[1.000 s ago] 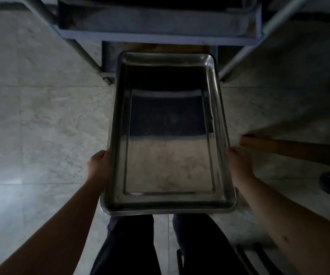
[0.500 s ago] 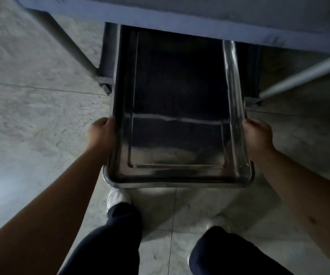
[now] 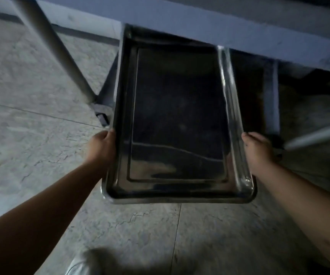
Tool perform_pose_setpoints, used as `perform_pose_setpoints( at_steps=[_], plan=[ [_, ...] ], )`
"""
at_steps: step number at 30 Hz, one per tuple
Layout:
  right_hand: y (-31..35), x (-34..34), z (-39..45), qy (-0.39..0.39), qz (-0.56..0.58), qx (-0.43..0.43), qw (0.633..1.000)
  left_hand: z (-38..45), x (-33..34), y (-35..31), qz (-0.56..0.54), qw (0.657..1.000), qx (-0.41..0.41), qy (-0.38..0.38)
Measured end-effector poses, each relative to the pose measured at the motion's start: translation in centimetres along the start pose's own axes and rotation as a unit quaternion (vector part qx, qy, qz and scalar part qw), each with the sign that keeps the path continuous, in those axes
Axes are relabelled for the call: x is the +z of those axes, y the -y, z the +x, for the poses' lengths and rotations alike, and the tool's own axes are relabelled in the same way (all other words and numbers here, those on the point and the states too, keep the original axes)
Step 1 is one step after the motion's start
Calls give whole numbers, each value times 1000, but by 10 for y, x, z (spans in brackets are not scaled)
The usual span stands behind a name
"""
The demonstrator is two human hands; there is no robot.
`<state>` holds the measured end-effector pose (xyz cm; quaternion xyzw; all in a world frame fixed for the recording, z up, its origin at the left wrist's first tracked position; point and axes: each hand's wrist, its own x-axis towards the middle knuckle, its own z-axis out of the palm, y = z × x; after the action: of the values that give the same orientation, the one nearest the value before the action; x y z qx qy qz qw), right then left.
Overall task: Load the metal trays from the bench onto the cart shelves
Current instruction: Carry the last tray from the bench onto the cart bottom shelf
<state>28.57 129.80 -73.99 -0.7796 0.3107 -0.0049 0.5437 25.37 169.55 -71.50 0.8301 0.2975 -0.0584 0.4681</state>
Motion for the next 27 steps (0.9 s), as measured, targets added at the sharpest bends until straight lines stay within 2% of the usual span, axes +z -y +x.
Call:
perform_pose_setpoints(
  at_steps=[3,8,13,17,18,20,21,23,25,27],
  plan=[
    [14,9,11,6,17,-14,1000,11,2,-9,-8,1000,18,-14],
    [29,15,28,14,-8,-19,1000,11,3,-11,-38,999,-18,9],
    [39,11,51,48,-145,-58,987,15,5,-20,-98,992,-70,29],
    [38,-10,36,106,-205,-21,973,16,8,-23,-115,990,-78,30],
    [29,-16,24,104,-236,-8,966,16,8,-22,-113,990,-76,27],
    [4,-26,-4,47,-265,4,963,15,9,-21,-121,989,-80,22],
    [-9,-30,-19,9,-237,7,971,13,9,-22,-127,988,-83,24],
    [-25,-31,-38,-45,-110,38,992,11,11,-23,-136,987,-82,28],
    [-28,-26,-39,-77,-4,93,993,10,14,-22,-132,988,-73,21],
    [-27,-26,-33,-99,54,122,986,8,18,-24,-115,991,-61,10]
  ],
)
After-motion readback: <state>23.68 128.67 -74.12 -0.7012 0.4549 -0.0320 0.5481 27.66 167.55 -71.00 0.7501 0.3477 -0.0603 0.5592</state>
